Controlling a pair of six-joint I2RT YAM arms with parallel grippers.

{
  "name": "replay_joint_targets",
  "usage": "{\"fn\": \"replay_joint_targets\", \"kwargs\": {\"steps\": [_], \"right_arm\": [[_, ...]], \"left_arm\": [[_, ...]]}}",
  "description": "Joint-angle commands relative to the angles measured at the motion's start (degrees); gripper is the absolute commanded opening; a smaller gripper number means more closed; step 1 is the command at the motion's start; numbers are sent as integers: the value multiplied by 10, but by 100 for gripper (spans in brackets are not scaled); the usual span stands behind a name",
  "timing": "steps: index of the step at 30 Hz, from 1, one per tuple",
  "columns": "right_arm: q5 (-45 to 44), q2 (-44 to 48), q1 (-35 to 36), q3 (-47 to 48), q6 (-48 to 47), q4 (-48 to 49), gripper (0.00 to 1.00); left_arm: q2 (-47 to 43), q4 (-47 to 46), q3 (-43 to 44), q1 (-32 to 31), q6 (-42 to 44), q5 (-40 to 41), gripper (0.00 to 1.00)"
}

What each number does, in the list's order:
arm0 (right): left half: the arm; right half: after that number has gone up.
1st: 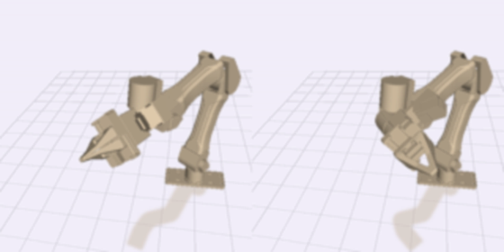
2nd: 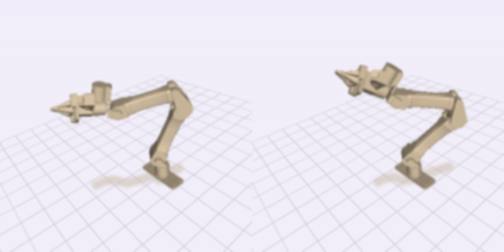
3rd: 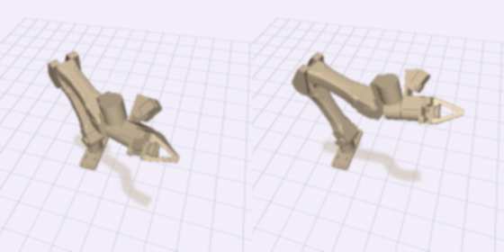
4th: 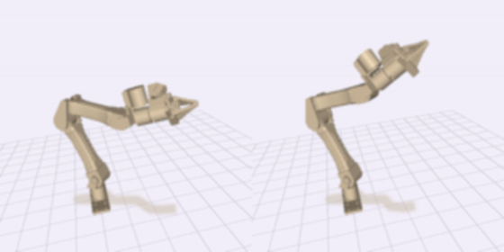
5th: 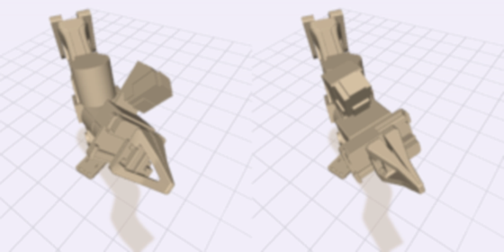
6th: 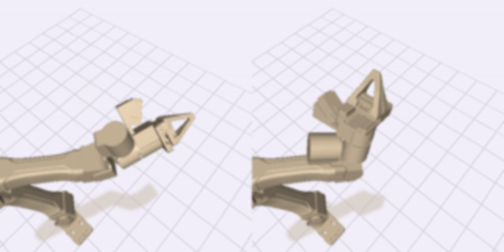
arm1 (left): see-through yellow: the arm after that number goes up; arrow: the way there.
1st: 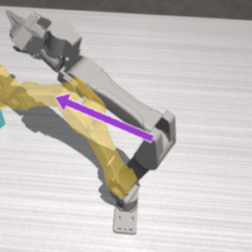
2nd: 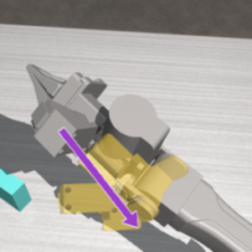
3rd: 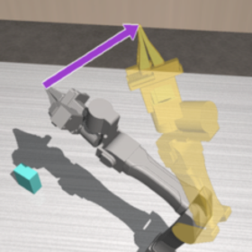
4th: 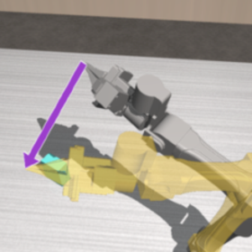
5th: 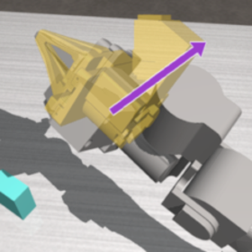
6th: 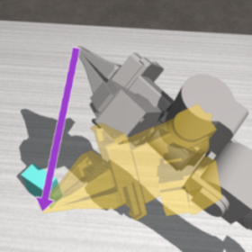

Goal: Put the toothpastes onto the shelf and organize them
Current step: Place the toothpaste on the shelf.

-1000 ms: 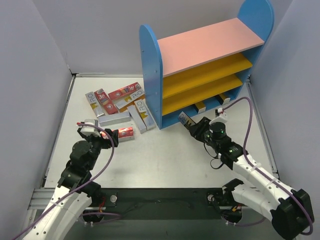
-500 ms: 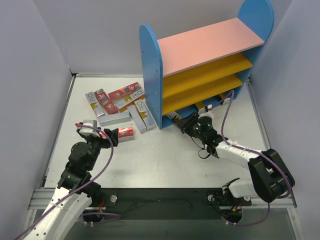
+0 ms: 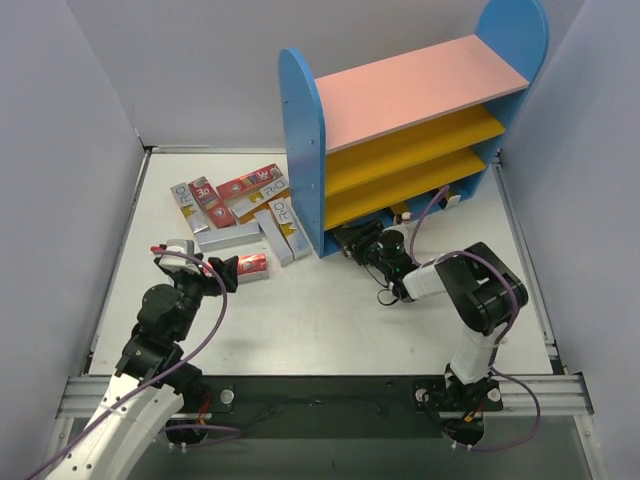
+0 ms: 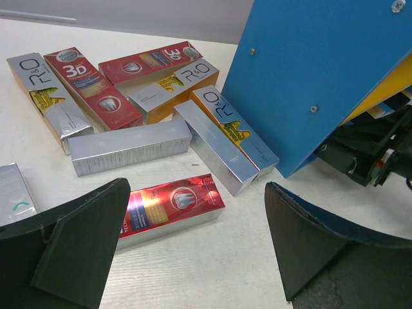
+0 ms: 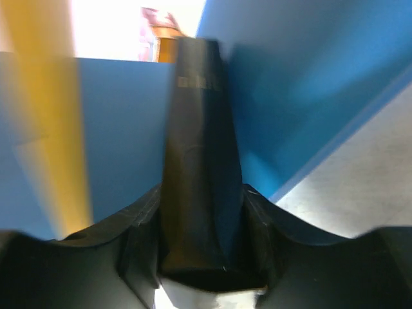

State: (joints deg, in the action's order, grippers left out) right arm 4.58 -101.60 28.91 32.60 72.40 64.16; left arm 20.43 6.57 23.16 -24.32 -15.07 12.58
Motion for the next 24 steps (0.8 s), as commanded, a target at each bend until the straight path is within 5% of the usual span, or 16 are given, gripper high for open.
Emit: {"fn": "replay_joint_targets", "kwargs": {"steps": [1, 10, 24], "right_arm": [[24, -64, 5, 24, 35, 72, 49], [28, -48, 12, 21, 13, 4, 79], [-16, 39, 27, 60, -13, -366, 88]], "left_arm": [[-2, -31, -2, -4, -5, -8, 97], [5, -32, -4, -4, -7, -11, 97], [8, -33, -4, -3, -7, -9, 97]]}}
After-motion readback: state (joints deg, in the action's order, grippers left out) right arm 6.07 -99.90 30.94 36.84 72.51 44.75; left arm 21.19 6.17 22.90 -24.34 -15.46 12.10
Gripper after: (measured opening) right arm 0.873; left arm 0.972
